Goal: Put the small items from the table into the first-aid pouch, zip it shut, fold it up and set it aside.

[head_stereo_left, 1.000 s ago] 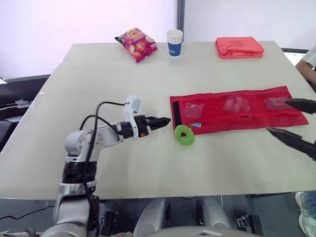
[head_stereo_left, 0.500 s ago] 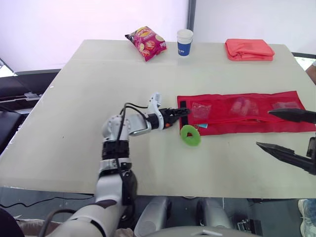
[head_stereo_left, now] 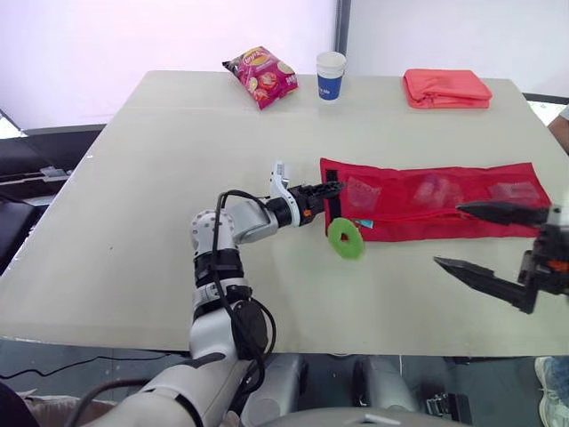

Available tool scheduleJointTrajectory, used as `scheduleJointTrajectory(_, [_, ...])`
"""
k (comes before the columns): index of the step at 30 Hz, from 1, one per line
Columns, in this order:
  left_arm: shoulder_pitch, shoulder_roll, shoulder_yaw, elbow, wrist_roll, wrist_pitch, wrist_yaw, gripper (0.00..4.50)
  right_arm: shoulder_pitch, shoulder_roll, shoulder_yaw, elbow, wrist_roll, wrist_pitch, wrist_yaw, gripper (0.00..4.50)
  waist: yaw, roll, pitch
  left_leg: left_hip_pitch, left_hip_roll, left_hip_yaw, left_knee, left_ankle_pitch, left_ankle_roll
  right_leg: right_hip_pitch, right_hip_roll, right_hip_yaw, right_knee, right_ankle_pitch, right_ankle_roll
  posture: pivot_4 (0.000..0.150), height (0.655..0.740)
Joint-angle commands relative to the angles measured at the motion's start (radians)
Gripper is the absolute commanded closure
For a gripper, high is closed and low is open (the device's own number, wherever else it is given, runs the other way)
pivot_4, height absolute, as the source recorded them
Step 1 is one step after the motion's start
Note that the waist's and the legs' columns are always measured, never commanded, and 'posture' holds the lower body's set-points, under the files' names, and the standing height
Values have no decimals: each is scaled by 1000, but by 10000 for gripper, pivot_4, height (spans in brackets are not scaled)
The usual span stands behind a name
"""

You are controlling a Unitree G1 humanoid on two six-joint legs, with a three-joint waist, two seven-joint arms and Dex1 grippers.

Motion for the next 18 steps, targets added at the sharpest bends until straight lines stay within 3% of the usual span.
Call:
scheduleJointTrajectory(1, [-19,-12,-20,-9,-18,-14,-23,40004,-138,25,239,39,43,47,-173,2258,-4,-2,0,0,0,0,0,0,0,0,0,0,0,0,0,1500,7400])
scheduleJointTrajectory(2, [-17,-13,-32,-10,-11,-21,-30,44214,-211,58,351,69,-15,73,-224,2258,-9,-3,0,1,0,0,0,0,0,0,-1,0,0,0,-1,1500,7400])
scheduleJointTrajectory(5, [-13,-16,-57,-15,1,-38,-46,44214,-392,188,612,174,-163,136,-342,2258,-18,-4,0,1,0,0,0,0,0,-1,-1,0,0,1,-1,1500,7400])
scheduleJointTrajectory(8, [-11,-14,-71,-19,5,-49,-59,44214,-472,267,747,258,-266,188,-399,2258,-21,-4,0,-1,0,0,-1,0,-1,-2,-1,0,0,1,-1,1500,7400])
scheduleJointTrajectory(17, [6,-6,-89,-37,8,-69,-80,44214,-543,418,880,391,-419,260,-427,2258,-25,-3,0,-1,-1,0,0,0,0,-3,1,0,1,1,-1,1500,7400])
scheduleJointTrajectory(18, [10,-8,-88,-44,6,-69,-78,45000,-544,415,899,402,-453,259,-432,7496,-25,-3,0,-1,-1,-1,0,0,0,-3,2,0,1,1,-2,1500,7400])
